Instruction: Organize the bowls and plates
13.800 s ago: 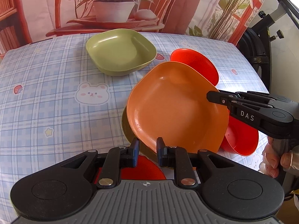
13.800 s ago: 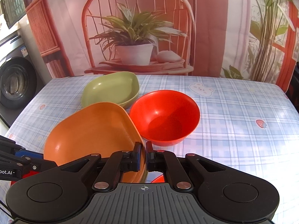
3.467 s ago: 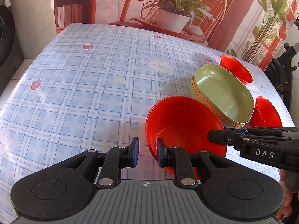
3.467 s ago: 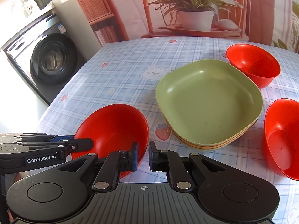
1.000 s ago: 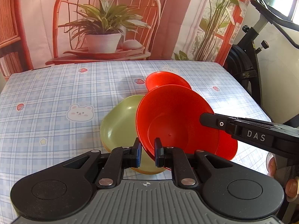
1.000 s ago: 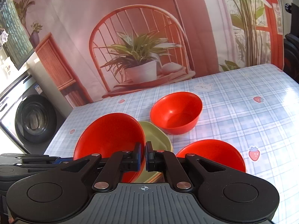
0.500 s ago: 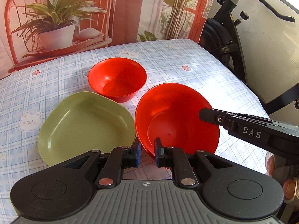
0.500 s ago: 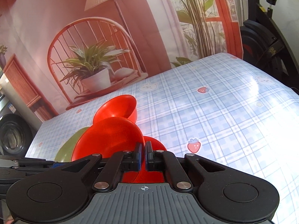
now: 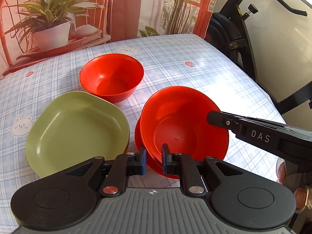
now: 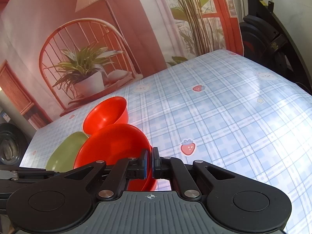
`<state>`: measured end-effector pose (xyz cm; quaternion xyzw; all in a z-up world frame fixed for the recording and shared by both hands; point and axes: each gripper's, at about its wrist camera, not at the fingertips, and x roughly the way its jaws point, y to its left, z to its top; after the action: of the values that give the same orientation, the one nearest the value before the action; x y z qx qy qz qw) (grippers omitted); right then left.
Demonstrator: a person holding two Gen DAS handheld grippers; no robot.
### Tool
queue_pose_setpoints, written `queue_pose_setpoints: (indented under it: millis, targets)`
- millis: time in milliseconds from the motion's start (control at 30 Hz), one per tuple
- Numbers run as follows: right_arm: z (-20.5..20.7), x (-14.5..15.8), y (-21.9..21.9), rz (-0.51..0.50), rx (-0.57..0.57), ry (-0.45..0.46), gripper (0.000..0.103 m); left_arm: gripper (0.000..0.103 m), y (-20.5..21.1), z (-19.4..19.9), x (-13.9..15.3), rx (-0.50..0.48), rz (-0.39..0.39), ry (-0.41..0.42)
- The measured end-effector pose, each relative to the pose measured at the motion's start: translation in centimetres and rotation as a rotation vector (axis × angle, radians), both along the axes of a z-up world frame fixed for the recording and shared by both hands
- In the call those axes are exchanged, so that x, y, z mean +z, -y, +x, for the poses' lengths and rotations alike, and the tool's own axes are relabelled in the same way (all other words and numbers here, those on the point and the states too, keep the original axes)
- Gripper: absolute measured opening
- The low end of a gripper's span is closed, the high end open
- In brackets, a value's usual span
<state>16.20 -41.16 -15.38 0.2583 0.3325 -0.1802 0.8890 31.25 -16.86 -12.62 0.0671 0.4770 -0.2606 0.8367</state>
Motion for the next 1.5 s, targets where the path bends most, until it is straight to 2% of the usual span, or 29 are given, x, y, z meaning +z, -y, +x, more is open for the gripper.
queue_pose_setpoints:
  millis: [433, 600, 667, 1033, 1333, 1500]
  targets:
    - [0.0, -0.3, 0.0, -0.001, -0.010, -0.013, 0.004, 0.016, 0.3, 0.0, -0.1, -0.020, 0.017, 0.017]
    - [0.1, -0.5, 0.0, -0.008, -0.012, -0.018, 0.004, 0.021, 0.0, 0.1, 0.1, -0.014, 0.014, 0.020]
    - [0.2, -0.5, 0.0, -0.008, -0.013, -0.019, 0.004, 0.026, -0.2, 0.1, 0.2, 0.002, 0.017, 0.025]
    - [0.2, 0.0, 0.4, -0.020, -0.030, -0.018, 0.004, 0.026, -2.3, 1.1, 2.4, 0.101, -0.074, 0.081]
    - [1.7, 2.8, 1.3, -0.068, -0.034, 0.040, 0.005, 0.026, -6.2, 4.2, 6.1, 0.191, -0.125, 0.183]
    - [3.3, 3.9, 1.5, -0.083, -0.011, 0.064, 0.005, 0.026, -7.7, 6.0, 6.8, 0.234, -0.119, 0.216]
